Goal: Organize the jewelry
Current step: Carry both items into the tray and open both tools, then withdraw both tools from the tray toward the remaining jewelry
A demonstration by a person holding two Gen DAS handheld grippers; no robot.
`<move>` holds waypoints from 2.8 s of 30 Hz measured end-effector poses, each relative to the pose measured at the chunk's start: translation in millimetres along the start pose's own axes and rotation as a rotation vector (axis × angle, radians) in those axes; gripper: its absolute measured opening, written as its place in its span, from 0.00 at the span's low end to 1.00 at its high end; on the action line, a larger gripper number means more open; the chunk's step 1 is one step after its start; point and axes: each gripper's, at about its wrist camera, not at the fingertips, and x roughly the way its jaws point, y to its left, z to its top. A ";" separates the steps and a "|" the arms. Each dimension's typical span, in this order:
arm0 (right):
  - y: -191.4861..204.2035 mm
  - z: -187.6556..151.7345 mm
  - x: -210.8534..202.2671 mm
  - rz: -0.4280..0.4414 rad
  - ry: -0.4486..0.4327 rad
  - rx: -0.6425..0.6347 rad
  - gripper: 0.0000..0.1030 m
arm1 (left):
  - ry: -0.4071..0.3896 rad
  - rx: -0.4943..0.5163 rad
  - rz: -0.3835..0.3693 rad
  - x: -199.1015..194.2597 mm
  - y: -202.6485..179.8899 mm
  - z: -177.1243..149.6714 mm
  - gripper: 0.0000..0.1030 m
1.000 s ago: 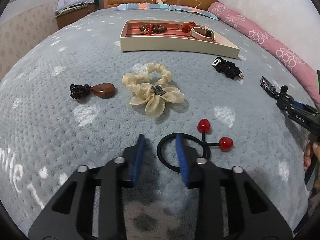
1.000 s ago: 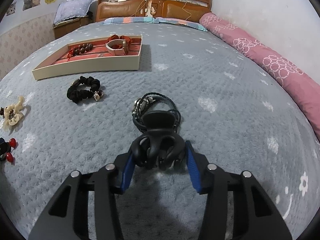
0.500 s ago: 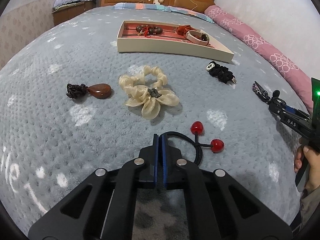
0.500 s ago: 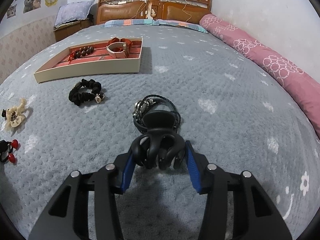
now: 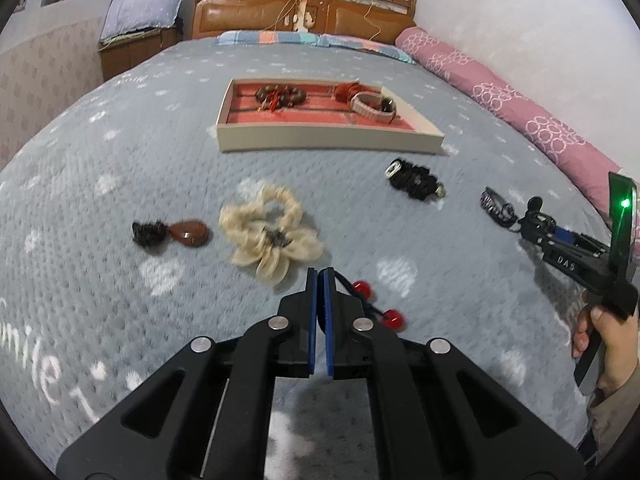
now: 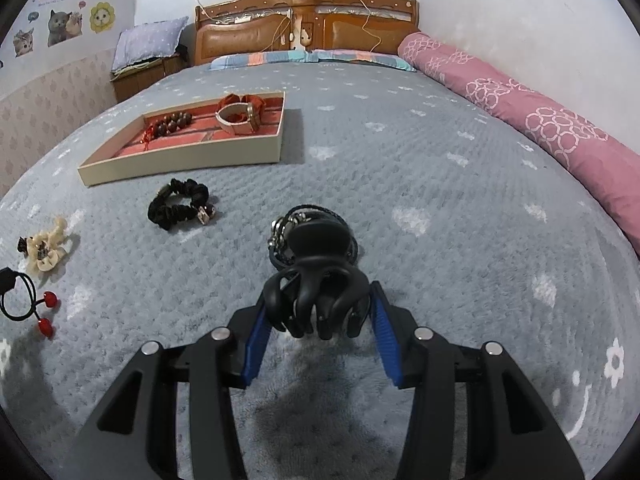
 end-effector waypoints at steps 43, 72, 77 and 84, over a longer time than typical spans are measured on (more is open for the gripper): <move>111.7 178.7 99.5 0.073 -0.038 -0.117 0.45 | 0.008 -0.017 0.071 133.6 40.7 221.3 0.01; 144.9 218.7 208.4 -0.011 0.086 -0.224 0.48 | 0.220 -0.031 0.181 272.5 80.0 244.7 0.10; 146.1 212.7 204.6 -0.006 0.087 -0.239 0.61 | 0.214 -0.042 0.195 266.2 82.9 239.7 0.43; 135.6 213.7 181.1 0.047 0.077 -0.206 0.78 | 0.167 -0.041 0.192 232.0 81.7 241.5 0.73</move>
